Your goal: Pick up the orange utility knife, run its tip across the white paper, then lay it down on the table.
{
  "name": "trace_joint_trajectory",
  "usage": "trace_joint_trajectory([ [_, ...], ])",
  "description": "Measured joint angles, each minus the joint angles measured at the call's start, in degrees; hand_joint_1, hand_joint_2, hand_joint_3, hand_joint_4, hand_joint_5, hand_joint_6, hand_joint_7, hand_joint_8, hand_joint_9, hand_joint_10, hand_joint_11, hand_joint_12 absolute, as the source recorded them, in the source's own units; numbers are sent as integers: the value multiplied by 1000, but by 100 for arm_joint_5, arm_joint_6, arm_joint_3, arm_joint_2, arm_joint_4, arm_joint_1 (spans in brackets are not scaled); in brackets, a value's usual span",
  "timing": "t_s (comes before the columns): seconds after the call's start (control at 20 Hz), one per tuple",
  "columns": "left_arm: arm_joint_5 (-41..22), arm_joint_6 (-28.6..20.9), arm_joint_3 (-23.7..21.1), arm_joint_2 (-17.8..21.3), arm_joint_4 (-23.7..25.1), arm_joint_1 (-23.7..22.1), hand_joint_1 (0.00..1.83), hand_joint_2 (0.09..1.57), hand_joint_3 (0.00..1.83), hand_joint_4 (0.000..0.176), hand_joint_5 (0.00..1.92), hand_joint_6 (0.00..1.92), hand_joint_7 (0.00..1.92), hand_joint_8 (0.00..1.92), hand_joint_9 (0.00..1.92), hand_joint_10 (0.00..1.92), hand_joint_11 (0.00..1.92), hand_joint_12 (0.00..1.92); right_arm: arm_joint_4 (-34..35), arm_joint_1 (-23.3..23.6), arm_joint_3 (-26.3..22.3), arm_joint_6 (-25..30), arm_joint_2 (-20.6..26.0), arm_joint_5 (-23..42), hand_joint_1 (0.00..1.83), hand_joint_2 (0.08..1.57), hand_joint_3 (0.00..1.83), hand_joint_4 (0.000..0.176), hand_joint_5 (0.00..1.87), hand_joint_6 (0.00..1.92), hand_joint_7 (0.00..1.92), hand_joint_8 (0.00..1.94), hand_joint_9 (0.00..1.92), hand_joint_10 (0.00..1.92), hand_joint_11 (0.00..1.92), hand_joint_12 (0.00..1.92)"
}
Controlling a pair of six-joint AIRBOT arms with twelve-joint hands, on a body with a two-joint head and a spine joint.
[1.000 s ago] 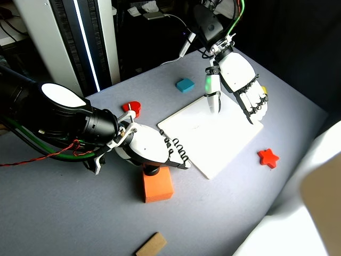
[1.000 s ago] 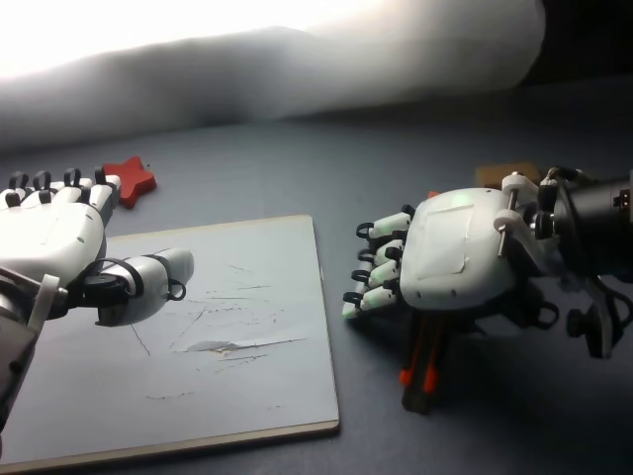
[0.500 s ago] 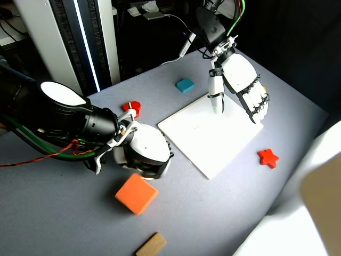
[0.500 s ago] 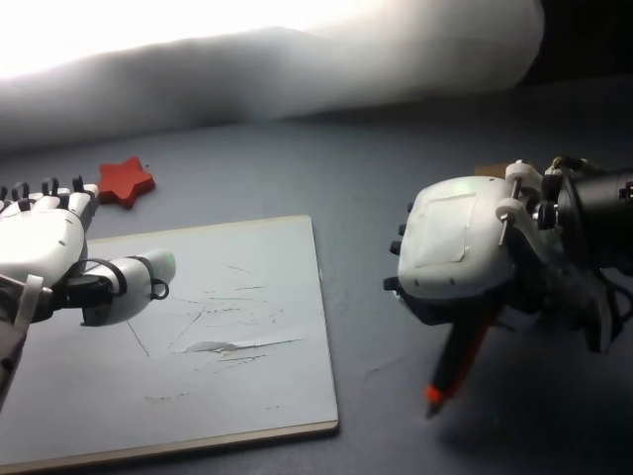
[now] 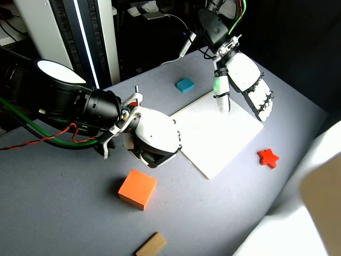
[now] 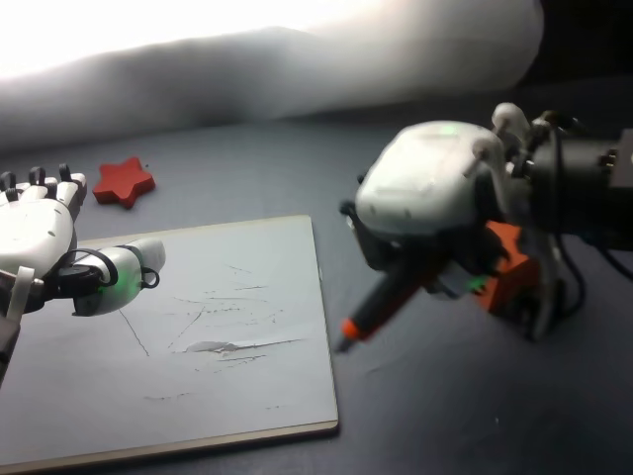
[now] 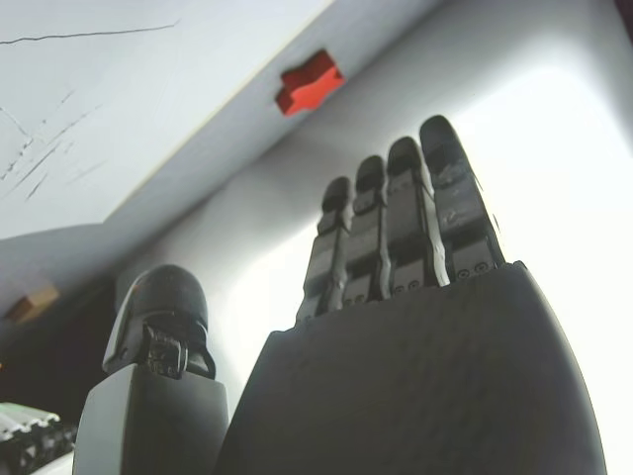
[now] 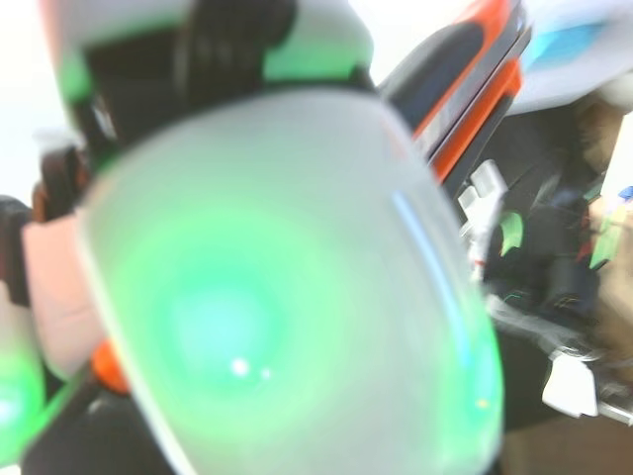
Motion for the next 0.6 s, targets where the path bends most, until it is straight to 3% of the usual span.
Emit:
trace_joint_trajectory([
  [0.4,35,0,380,0,-197,24,0,1288,3,0,64,5,109,5,91,5,0,393,-2,-219,181,374,-920,-1836,1477,1184,209,176,1432,1921,1595,1941,1693,1921,1756,1921],
  [0.6,46,-4,566,111,-245,94,0,1287,0,0,70,4,107,3,101,7,0,442,-612,-258,437,664,-1318,-1965,1501,1171,198,176,1425,1921,1590,1941,1688,1921,1755,1921],
])
